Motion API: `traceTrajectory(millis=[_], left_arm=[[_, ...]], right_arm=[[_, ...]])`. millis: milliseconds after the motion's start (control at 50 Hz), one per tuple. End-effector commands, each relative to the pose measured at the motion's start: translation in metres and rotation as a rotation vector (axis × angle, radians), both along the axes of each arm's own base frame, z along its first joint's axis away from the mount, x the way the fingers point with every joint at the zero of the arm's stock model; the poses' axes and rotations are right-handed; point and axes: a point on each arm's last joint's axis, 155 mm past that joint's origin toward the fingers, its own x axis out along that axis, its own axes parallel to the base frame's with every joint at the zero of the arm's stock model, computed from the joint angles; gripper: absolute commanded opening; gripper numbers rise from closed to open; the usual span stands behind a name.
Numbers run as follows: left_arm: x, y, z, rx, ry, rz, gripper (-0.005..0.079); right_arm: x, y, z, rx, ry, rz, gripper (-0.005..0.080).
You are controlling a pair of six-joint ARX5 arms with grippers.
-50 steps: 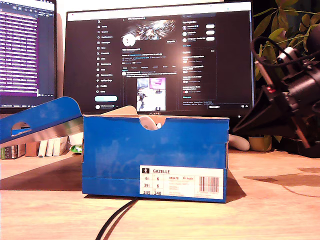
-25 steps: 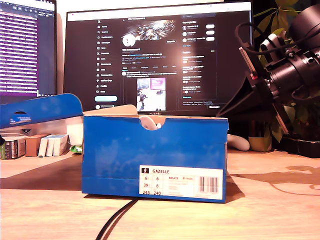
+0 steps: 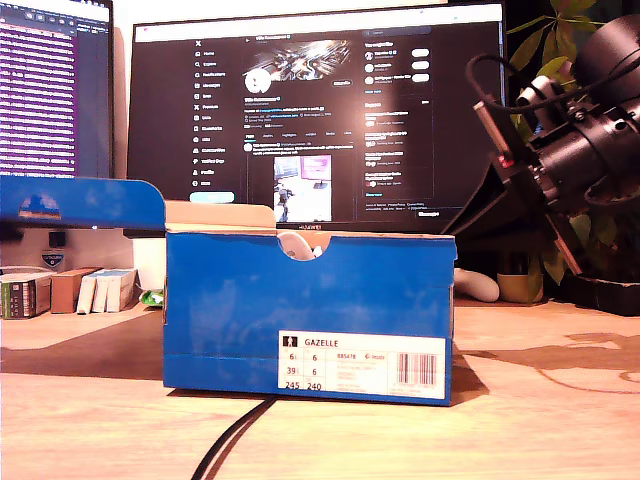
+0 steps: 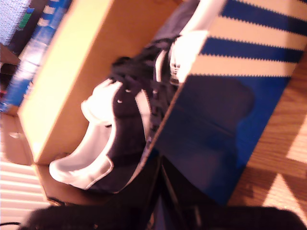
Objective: Close the blue shoebox by pushing the lid with your left arm and holding the box in place with your right arm
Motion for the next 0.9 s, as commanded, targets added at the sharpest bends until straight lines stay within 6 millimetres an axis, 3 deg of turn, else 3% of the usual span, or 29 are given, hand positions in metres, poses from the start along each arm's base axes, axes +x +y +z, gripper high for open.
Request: traceTrajectory(millis=[0, 300, 680, 800, 880], left_arm=[[0.002, -0.005, 0.006, -0.019, -0.008, -0.024, -0.0019], [0.002, -0.030, 0.060, -0.034, -0.114, -0.116, -0.0019], [-0.032, -0.099, 0.142, -0.010, -0.303, -0.305, -0.0019], [-0.043, -0.124, 0.150, 0.016, -0.332, -0.359, -0.0019], [-0.046, -0.140, 0.145, 0.046, -0.311, -0.377, -0.0019]], right_arm=[[-0.004, 0.011, -0.003, -0.007, -0.001, 0.030, -0.0012], [-0.005, 0.015, -0.006, -0.026, -0.003, 0.030, -0.0012], [-0.005, 0.015, -0.006, -0.025, -0.003, 0.031, -0.0012], [-0.005, 0.015, -0.006, -0.025, -0.003, 0.031, -0.0012], [-0.005, 0.015, -0.006, -0.024, -0.003, 0.030, -0.0012]])
